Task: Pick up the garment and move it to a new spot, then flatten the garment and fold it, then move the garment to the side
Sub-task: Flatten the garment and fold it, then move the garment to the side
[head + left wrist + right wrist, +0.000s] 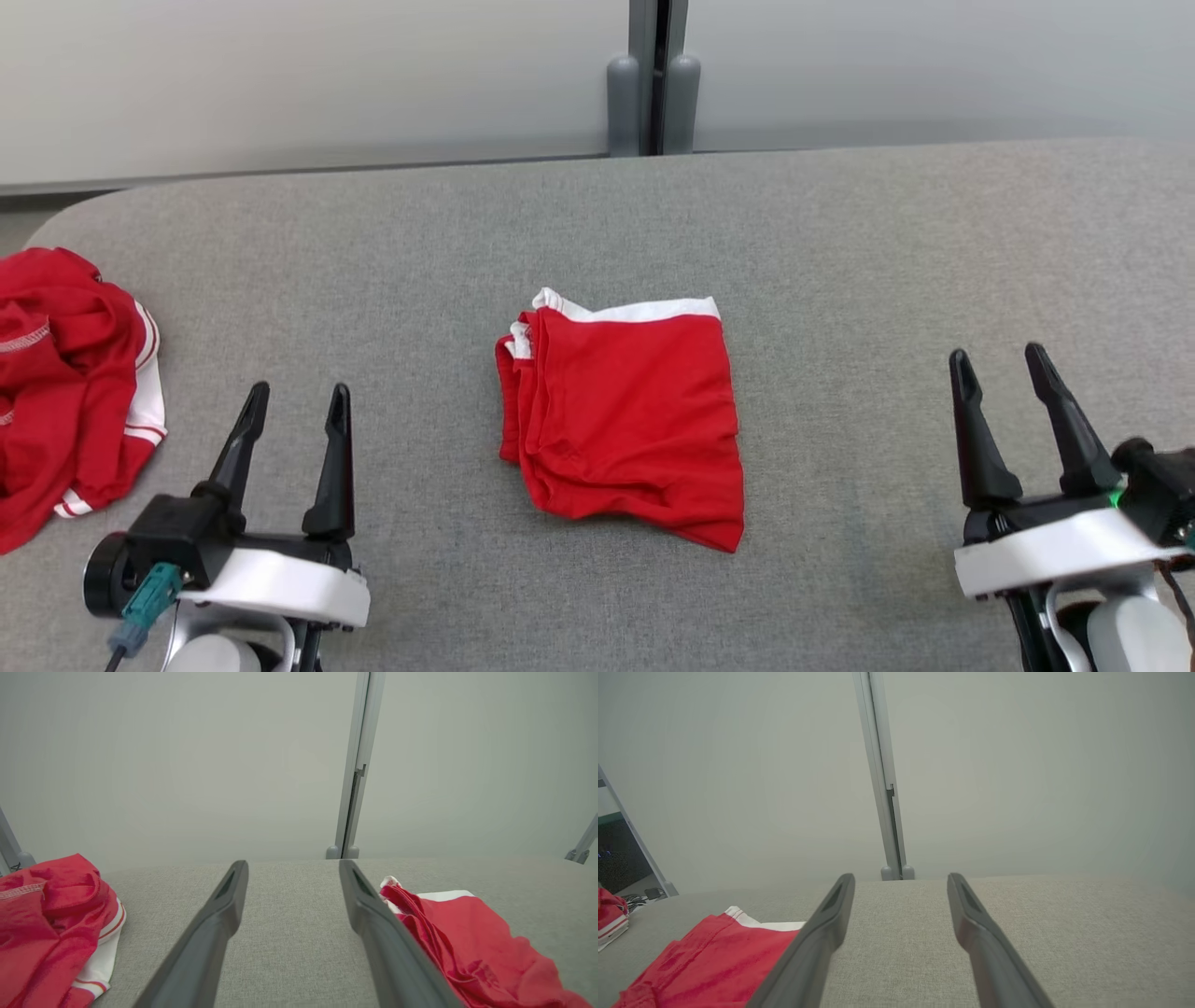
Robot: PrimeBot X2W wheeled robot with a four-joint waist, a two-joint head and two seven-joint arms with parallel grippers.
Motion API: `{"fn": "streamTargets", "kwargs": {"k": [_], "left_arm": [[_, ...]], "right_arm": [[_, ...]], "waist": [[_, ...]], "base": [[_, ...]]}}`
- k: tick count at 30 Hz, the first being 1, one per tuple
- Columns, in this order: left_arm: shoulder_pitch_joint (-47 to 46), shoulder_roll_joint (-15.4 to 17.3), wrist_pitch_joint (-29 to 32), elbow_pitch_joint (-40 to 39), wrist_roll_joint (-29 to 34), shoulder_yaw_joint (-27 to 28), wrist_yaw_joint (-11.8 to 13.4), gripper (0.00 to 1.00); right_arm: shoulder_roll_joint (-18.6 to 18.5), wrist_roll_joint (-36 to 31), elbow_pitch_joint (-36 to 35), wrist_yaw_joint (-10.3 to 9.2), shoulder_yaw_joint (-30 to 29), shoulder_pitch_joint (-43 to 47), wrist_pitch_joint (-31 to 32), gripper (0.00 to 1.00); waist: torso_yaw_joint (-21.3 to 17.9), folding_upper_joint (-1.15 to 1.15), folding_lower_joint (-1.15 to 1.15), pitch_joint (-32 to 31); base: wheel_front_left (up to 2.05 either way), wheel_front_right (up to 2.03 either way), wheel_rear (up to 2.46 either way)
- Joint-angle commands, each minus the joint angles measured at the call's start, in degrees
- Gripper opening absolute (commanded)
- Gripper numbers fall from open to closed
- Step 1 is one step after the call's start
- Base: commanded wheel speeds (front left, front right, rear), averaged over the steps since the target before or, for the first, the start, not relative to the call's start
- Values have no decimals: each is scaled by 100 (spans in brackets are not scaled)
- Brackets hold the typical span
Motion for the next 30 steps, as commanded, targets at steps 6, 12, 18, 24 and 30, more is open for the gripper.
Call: {"fn": "streamTargets", "kwargs": {"k": [6,12,18,24,30], "left_arm": [[406,98,125,-99,-21,7,100,100],[746,134,251,-223,-70,9,193,100],[956,186,380,-395,-49,-14,265,100],[1043,198,431,-487,-65,-39,302,100],[1060,200,439,-526,-89,-54,352,100]], "right_arm": [[89,-115,-254,-2,-185,529,338,100],[118,-129,-408,-2,-239,975,606,100],[142,-215,-642,-2,-270,1193,834,100],[143,-246,-760,-2,-313,1240,927,100],[167,-251,-812,-2,-329,1252,980,100]], "waist": [[-32,0,0,-414],[3,0,0,-758],[-4,0,0,-864],[2,0,0,-868],[11,0,0,-859]], "base": [[0,0,0],[0,0,0],[0,0,0],[0,0,0],[0,0,0]]}}
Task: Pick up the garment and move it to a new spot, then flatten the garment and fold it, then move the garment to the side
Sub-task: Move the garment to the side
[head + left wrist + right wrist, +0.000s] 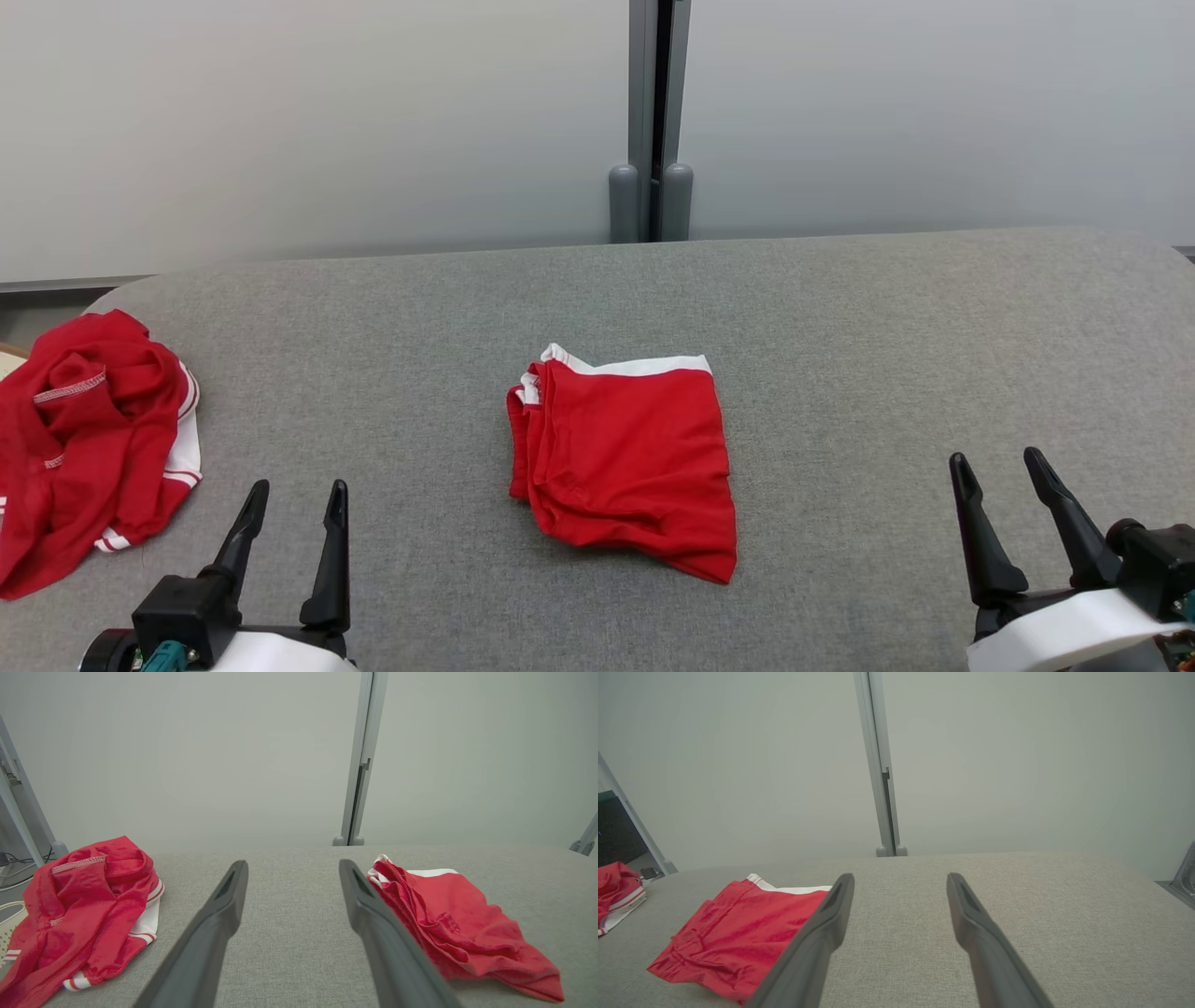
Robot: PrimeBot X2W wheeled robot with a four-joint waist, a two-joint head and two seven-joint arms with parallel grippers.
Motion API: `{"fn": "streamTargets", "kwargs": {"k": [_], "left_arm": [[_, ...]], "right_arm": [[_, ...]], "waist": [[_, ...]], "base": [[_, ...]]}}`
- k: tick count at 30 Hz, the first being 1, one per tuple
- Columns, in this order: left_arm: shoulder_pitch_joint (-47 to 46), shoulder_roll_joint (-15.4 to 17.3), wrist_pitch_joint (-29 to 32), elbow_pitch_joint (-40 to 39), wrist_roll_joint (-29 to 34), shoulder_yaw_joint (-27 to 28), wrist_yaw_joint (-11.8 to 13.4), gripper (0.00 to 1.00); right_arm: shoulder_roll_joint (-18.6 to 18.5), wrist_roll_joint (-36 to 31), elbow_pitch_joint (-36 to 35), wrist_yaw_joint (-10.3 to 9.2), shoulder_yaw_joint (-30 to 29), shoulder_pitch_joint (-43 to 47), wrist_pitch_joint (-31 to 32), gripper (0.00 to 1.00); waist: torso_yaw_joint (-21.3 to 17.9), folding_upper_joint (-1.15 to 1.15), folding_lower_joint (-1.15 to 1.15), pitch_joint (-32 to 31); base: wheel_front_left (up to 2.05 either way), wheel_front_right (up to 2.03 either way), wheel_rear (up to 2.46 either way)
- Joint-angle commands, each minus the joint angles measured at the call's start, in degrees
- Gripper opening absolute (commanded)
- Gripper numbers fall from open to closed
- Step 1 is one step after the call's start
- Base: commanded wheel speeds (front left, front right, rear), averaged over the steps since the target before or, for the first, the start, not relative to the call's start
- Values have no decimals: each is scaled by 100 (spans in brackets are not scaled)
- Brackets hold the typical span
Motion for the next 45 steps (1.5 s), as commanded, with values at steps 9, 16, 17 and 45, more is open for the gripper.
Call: {"fn": "streamTargets", "kwargs": {"k": [9,16,17,45], "left_arm": [[-36,64,10,-50,-44,-32,55,100],[-691,-48,-156,-123,8,-188,-68,100],[-799,-78,-182,-122,4,-215,-89,100],[-1900,-384,-612,419,225,-179,-447,100]], "right_arm": [[24,-18,-22,-2,-19,53,62,100],[-95,2,259,-1,121,-402,187,100],[-83,37,339,-2,167,-504,176,100],[-87,651,3195,-7,1400,-2129,-14,0]], "waist": [[44,0,0,55],[538,0,0,708],[635,0,0,832],[978,0,0,1692]], "base": [[0,0,0],[0,0,0],[0,0,0],[0,0,0]]}}
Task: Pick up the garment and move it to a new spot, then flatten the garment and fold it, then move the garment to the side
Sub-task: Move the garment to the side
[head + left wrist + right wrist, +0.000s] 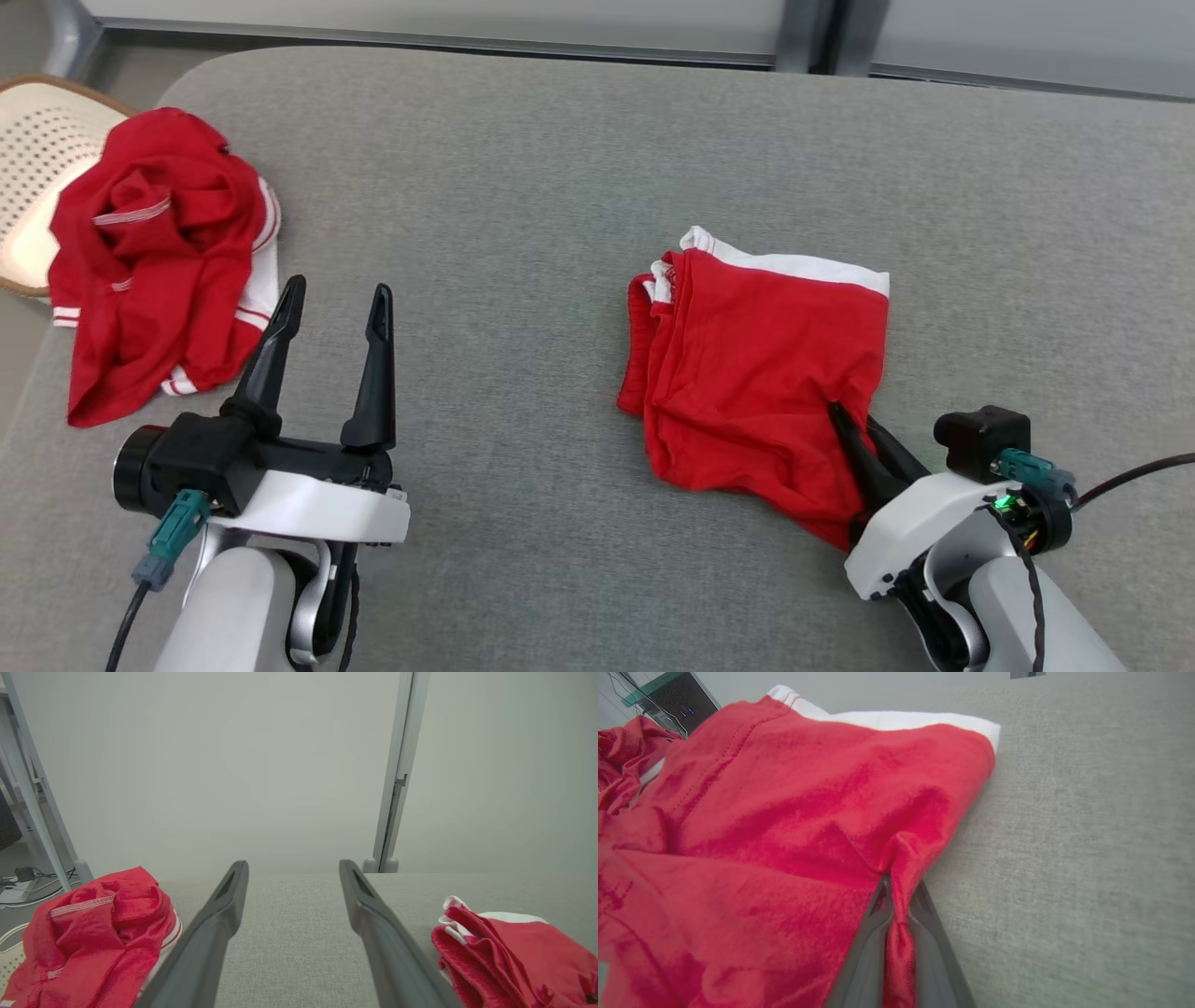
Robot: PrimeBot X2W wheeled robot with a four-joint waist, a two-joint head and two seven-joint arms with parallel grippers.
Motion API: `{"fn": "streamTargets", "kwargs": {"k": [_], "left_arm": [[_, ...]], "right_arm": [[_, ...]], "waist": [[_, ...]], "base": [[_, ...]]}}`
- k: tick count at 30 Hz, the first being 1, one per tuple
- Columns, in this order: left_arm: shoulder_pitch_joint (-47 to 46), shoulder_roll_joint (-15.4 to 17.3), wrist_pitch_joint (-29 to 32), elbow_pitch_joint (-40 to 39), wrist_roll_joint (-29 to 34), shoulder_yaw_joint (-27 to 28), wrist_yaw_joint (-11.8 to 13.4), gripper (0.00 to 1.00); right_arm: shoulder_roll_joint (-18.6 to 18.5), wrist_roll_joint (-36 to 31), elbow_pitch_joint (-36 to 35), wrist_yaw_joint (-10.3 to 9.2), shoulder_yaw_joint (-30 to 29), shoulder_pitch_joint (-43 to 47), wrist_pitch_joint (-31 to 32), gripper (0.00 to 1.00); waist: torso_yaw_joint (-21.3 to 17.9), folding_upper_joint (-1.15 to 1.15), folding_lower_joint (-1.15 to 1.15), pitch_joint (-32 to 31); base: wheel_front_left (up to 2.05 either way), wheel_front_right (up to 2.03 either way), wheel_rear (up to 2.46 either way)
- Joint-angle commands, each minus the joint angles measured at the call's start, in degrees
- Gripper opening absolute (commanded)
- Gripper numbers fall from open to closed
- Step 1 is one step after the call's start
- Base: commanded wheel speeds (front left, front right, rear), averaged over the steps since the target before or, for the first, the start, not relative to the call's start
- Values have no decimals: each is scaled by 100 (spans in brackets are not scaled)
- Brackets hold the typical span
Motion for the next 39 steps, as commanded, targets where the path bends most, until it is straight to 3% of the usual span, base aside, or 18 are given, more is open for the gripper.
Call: {"fn": "streamTargets", "kwargs": {"k": [1,12,22,25,30,33,39], "left_arm": [[-59,23,-21,-34,57,-1,-26,100],[-158,346,317,-509,275,-226,-163,100],[-513,636,845,-1073,460,-440,-311,100],[-691,694,951,-1270,482,-499,-348,100],[-1075,687,1101,-1547,527,-672,-429,100],[-1316,660,1132,-1673,598,-815,-484,100],[-1673,655,1159,-1877,676,-1014,-538,100]], "right_arm": [[-142,-10,64,-16,7,100,-1,0],[-561,231,-33,-15,470,-134,-293,0],[-795,422,182,-15,959,-916,-530,0],[-980,413,299,-15,1159,-1326,-620,0],[-1730,362,621,-15,1341,-2030,-719,0],[-2324,385,897,-15,1194,-2340,-728,0],[-3031,406,1149,-15,861,-2776,-685,0]], "waist": [[-246,0,0,32],[-1824,0,0,173],[-2812,0,0,762],[-2941,0,0,1033],[-2909,0,0,1587],[-2786,0,0,1901],[-2618,0,0,2287]], "base": [[0,0,0],[0,0,0],[0,0,0],[0,0,0],[0,0,0],[0,0,0],[0,0,0]]}}
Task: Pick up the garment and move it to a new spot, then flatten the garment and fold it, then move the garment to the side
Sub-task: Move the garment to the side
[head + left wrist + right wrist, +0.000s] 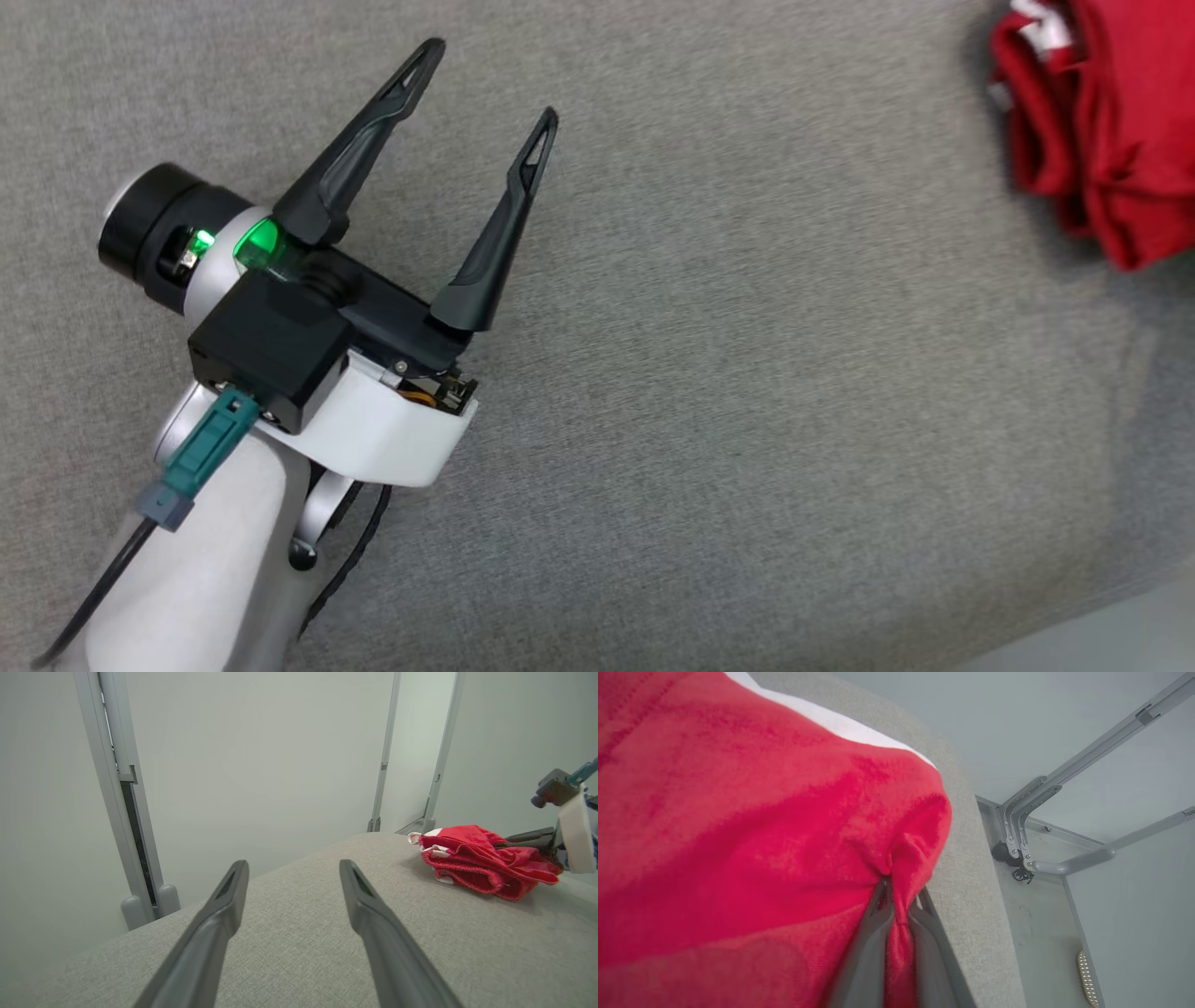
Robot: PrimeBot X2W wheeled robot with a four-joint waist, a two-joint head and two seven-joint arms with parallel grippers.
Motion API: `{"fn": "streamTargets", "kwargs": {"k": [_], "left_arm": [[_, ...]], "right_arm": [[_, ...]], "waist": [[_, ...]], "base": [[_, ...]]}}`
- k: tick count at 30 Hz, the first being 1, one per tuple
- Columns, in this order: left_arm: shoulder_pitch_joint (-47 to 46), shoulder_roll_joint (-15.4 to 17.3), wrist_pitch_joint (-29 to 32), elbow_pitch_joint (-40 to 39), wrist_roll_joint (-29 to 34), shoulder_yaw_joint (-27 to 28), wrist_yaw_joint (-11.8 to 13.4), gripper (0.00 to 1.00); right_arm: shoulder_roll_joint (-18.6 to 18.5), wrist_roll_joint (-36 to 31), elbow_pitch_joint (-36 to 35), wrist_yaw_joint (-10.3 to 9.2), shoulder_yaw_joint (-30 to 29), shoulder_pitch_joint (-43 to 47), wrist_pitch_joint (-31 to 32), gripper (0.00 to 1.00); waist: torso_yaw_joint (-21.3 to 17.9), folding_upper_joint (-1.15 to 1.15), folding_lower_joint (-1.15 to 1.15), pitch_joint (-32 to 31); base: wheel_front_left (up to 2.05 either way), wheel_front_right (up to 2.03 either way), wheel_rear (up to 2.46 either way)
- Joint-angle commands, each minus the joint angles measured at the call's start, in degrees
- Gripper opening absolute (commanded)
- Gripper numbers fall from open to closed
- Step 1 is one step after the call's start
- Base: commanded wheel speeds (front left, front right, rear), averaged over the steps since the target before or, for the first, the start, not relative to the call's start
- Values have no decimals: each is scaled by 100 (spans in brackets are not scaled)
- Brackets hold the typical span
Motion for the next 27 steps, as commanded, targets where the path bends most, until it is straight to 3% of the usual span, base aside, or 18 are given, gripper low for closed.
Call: {"fn": "streamTargets", "kwargs": {"k": [1,4,5,7,8,13,17,22,27], "left_arm": [[-151,30,4,-68,46,-28,-22,100],[-291,29,-8,-152,46,-133,-55,100],[-320,27,-14,-166,44,-156,-57,100],[-357,16,-19,-182,30,-192,-56,100],[-361,13,-23,-180,23,-205,-57,100],[-276,44,-72,-61,-17,-206,-29,100],[-41,49,-179,119,-110,-163,45,100],[383,71,-273,301,-266,0,239,100],[953,82,-356,445,-492,242,499,100]], "right_arm": [[-153,-38,89,-14,-83,-137,56,0],[-264,57,240,-13,-310,-361,57,0],[-276,82,341,-14,-381,-399,119,13],[-266,93,496,-14,-544,-522,50,76],[-218,102,589,-14,-606,-568,39,100],[126,15,1204,-14,-1188,-623,-177,100],[494,99,1302,-13,-1569,-221,-651,100],[1013,253,679,-13,-1917,590,-877,100],[1742,-38,-849,-13,-2349,1729,-886,100]], "waist": [[160,0,0,257],[224,0,0,374],[234,0,0,392],[249,0,0,424],[247,0,0,433],[220,0,0,319],[195,0,0,-34],[73,0,0,-585],[3,0,0,-1194]], "base": [[0,0,0],[0,0,0],[0,0,0],[0,0,0],[0,0,0],[0,0,0],[0,0,0],[0,0,0],[0,0,0]]}}
